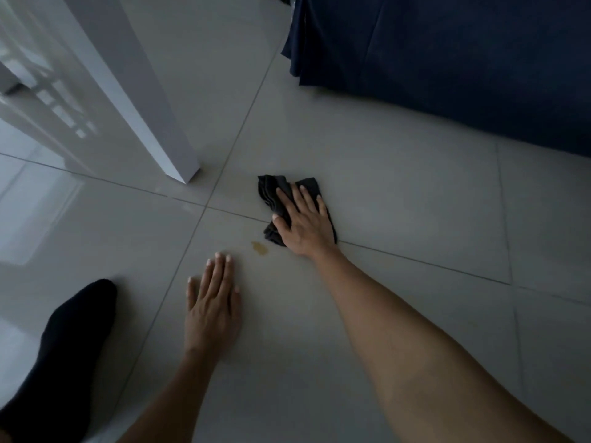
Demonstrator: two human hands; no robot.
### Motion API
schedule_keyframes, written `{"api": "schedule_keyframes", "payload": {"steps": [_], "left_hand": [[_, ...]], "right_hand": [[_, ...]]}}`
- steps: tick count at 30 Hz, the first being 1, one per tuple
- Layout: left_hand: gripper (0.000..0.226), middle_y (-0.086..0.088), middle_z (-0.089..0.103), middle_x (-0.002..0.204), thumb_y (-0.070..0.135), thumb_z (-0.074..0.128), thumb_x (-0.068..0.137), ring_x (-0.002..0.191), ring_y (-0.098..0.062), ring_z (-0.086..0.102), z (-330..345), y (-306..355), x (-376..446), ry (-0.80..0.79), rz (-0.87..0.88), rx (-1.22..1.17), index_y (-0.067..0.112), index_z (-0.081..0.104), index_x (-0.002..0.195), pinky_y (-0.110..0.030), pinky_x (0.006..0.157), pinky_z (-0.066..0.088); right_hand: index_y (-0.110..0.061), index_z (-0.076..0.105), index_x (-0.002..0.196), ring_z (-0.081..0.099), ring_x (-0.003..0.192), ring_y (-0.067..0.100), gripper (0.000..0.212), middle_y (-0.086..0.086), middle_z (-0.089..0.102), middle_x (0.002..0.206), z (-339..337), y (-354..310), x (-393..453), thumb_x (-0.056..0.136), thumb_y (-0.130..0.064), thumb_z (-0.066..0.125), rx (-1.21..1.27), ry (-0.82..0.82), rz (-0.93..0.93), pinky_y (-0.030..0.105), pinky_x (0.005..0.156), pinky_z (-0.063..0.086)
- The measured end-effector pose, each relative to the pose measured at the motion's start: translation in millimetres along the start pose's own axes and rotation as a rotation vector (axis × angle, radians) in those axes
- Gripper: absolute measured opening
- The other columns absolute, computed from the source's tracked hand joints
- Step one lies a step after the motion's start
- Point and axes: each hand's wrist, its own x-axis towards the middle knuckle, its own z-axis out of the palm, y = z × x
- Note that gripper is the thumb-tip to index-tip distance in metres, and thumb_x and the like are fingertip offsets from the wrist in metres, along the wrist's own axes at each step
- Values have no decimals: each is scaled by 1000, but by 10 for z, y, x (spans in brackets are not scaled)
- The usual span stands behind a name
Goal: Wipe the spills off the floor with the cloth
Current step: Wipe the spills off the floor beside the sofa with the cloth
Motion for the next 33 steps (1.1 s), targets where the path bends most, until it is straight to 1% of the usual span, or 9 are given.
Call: {"api": "schedule_keyframes", "payload": {"steps": [2, 4, 6, 8, 10, 14, 25, 29, 33], "left_hand": [[58, -1, 26, 155, 33, 23, 95, 143, -15, 21, -17, 61, -41, -17, 27, -4, 12, 31, 148, -45, 116, 17], [58, 2, 23, 155, 33, 25, 94, 143, -18, 27, -1, 197, -143, -51, 107, -12, 12, 33, 147, -41, 115, 13], [60, 6, 18, 155, 40, 27, 94, 145, -16, 23, 66, 387, -295, -92, 155, -30, 16, 29, 149, -37, 116, 7], [66, 8, 13, 157, 50, 27, 93, 146, -11, 13, 140, 539, -428, -105, 118, -53, 20, 21, 151, -35, 117, 2], [73, 7, 15, 158, 57, 28, 89, 146, -10, 11, 179, 608, -498, -90, 93, -24, 21, 20, 152, -38, 118, 3], [77, 8, 19, 158, 59, 29, 85, 145, -9, 16, 179, 610, -482, -67, 92, -4, 21, 22, 151, -41, 118, 10], [80, 9, 14, 158, 64, 26, 84, 145, -8, 13, 151, 645, -487, -61, 74, 3, 23, 19, 152, -40, 117, 10], [80, 8, 15, 158, 63, 27, 84, 145, -9, 14, 148, 656, -497, -50, 81, 2, 21, 21, 151, -41, 118, 10], [79, 8, 14, 158, 63, 26, 84, 145, -9, 12, 141, 662, -494, -45, 81, -17, 21, 21, 151, -41, 118, 9]], "right_hand": [[-33, 10, 153, -1, 150, 13, 60, -5, 3, 163, -35, 184, -133, 98, -52, 25, -4, 3, 48, 40, 119, -5], [-33, 9, 153, -2, 150, 13, 60, -6, 2, 163, -80, 357, -249, 98, -52, 24, -2, 3, 96, 40, 119, -6], [-34, 8, 153, -2, 150, 13, 59, -6, 2, 163, -124, 553, -378, 99, -51, 23, 2, 10, 146, 40, 119, -6], [-34, 7, 153, -2, 150, 13, 59, -6, 2, 163, -170, 771, -530, 99, -51, 23, 0, 24, 196, 40, 119, -6], [-35, 6, 153, -3, 149, 12, 59, -6, 1, 163, -231, 1017, -685, 99, -51, 22, -7, 32, 244, 39, 119, -6], [-35, 5, 153, -3, 149, 12, 59, -6, 0, 163, -342, 1529, -947, 99, -50, 21, -9, 41, 355, 40, 120, -6], [-35, 4, 153, 0, 150, 16, 59, -4, 1, 163, -579, 2706, -1702, 98, -50, 19, 4, 85, 686, 43, 119, -1], [-31, 7, 154, 2, 150, 19, 59, -1, 3, 163, -627, 2977, -2023, 99, -48, 20, 13, 122, 766, 45, 119, 0], [-29, 6, 154, 0, 150, 19, 60, 3, 2, 163, -600, 3036, -2278, 99, -48, 17, 36, 153, 882, 46, 119, -2]]}}
